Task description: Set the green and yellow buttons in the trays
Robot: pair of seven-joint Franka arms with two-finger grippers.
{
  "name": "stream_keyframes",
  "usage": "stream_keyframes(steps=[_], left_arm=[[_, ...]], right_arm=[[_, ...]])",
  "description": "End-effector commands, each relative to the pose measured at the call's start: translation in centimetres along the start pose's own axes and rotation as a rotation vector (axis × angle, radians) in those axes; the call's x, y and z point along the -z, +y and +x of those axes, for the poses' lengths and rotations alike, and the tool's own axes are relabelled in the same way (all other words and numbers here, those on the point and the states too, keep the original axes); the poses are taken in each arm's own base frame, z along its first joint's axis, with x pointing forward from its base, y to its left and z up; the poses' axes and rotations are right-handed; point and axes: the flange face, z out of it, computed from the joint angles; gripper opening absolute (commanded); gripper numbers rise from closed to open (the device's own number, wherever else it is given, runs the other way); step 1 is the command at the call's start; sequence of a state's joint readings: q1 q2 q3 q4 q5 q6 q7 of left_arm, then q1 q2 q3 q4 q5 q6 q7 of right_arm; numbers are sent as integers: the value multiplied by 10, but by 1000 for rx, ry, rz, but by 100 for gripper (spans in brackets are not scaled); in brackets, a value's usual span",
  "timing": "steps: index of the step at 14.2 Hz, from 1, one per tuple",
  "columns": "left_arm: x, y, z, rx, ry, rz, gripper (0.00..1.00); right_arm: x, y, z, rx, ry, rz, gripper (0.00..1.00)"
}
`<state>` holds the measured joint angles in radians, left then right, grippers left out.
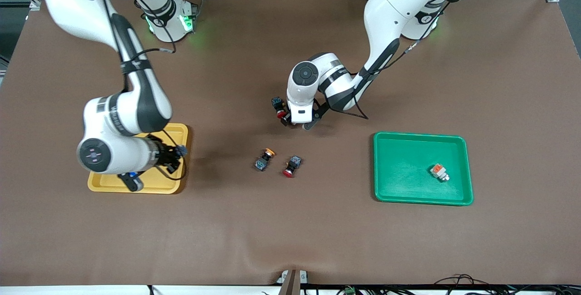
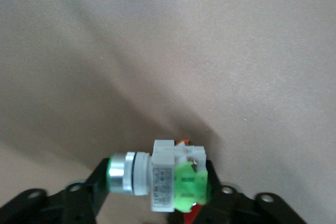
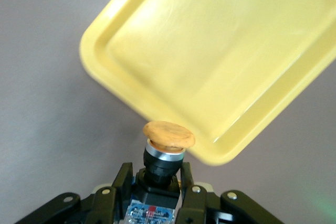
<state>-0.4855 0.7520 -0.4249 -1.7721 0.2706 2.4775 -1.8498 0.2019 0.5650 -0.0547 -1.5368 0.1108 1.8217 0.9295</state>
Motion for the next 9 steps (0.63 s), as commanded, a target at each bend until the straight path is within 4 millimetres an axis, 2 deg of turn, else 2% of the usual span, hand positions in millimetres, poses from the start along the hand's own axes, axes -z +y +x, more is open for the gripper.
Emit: stream_keyframes(steps=[1, 2, 4, 5, 7, 9], left_arm=[[5, 1, 7, -7, 26, -33, 0], [11, 5, 16, -9, 34, -43, 0], [32, 13, 53, -26, 58, -74, 0], [49, 18, 74, -29, 68, -98, 0], [84, 24, 133, -52, 96, -142, 0], [102, 28, 175, -94, 116, -168, 0]], right_arm=[[-3, 34, 33, 136, -17, 1, 0], [-7, 50, 50, 204, -30, 3, 0], [-24, 82, 83, 346, -36, 24, 0], [-37, 96, 98, 385, -21, 42, 0], [-62, 119, 124, 438, 18, 74, 0], [-76, 137, 147, 467, 22, 84, 0]])
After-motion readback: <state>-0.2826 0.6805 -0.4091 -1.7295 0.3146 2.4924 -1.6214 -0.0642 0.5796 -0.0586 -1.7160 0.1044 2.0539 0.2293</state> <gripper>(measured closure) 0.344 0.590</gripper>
